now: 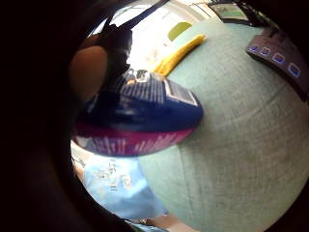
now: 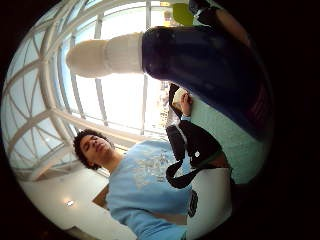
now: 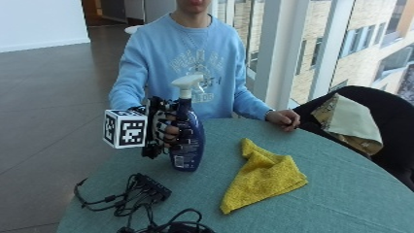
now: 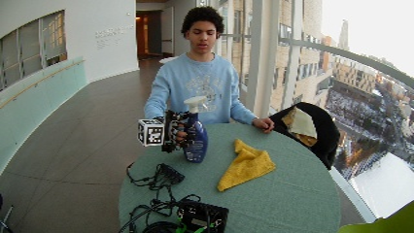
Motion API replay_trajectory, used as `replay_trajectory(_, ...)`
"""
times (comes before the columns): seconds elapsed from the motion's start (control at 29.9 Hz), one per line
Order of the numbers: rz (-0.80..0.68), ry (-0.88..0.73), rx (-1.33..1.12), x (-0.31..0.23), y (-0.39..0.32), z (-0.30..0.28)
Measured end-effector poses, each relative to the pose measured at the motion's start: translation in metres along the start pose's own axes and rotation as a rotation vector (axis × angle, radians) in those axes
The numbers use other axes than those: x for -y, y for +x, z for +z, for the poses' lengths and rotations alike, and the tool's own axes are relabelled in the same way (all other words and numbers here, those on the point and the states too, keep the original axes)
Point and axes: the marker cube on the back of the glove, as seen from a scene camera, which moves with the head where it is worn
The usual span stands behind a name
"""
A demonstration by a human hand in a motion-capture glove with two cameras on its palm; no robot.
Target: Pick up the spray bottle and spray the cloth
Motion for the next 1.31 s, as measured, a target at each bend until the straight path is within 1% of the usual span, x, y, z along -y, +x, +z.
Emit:
replay_trajectory(0.13, 0.001, -0.001, -0.004, 0.011, 0.003, 0.007)
replay_trajectory(0.27, -0.014, 0.033, -0.035, 0.017, 0.005, 0.012)
replay_trajectory(0.54, -0.043, 0.131, -0.127, 0.020, 0.003, 0.016)
replay_trajectory(0.74, -0.065, 0.258, -0.192, 0.024, 0.000, 0.018)
replay_trajectory(0.8, -0.073, 0.272, -0.210, 0.026, -0.002, 0.018)
replay_trajectory(1.0, -0.032, 0.233, -0.266, 0.033, -0.018, 0.009)
replay_trajectory(1.31, 0.105, 0.053, -0.511, 0.064, -0.053, -0.005)
